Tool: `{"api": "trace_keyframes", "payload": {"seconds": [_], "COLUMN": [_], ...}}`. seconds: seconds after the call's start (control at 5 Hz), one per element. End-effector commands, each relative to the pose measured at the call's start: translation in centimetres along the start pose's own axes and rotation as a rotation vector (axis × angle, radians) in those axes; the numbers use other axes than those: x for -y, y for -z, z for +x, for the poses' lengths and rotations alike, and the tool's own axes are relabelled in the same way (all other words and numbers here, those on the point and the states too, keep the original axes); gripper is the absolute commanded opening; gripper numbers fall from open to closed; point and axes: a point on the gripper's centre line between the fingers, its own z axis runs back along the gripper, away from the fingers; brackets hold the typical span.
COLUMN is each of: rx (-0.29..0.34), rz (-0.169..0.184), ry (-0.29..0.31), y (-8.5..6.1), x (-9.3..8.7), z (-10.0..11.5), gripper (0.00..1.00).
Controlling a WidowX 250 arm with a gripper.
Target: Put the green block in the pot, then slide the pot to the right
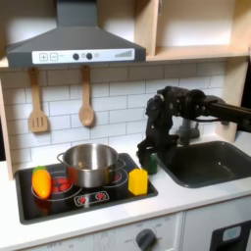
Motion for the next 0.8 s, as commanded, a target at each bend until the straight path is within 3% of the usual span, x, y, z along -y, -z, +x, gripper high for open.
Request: {"api": "trace_keyframes", "payload": {"seconds": [0.0, 0.6], "rx": [0.010, 0.025], "rz": [-0.018, -0.023], "ry": [-0.002, -0.003], "y": [0.5, 1.4], "x": [0.8, 1.7], "z": [0.9, 2.1], "gripper": [1.00, 1.00]}}
